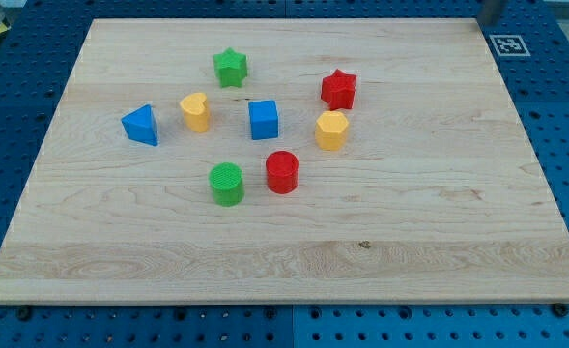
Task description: Slide the green star diagonal to the heart
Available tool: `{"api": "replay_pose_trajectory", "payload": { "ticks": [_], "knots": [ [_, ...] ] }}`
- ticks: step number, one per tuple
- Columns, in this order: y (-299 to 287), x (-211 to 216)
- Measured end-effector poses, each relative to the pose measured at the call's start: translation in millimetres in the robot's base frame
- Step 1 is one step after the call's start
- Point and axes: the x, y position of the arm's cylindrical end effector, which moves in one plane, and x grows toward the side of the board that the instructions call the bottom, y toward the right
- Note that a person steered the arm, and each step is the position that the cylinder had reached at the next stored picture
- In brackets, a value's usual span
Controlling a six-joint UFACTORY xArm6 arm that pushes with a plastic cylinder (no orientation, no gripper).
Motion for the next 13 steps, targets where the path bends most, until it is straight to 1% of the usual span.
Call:
{"api": "replay_pose_trajectory", "payload": {
  "ticks": [1,2,3,4,5,6,7,8,9,10,11,12,13],
  "knots": [
    [-62,19],
    [-127,60],
    [-185,60],
    [-255,54],
    [-338,54],
    [-388,52],
    [-388,52],
    [-367,52],
    [-263,65],
    [-248,130],
    [-281,135],
    [-301,128],
    [-368,97]
  ]
}}
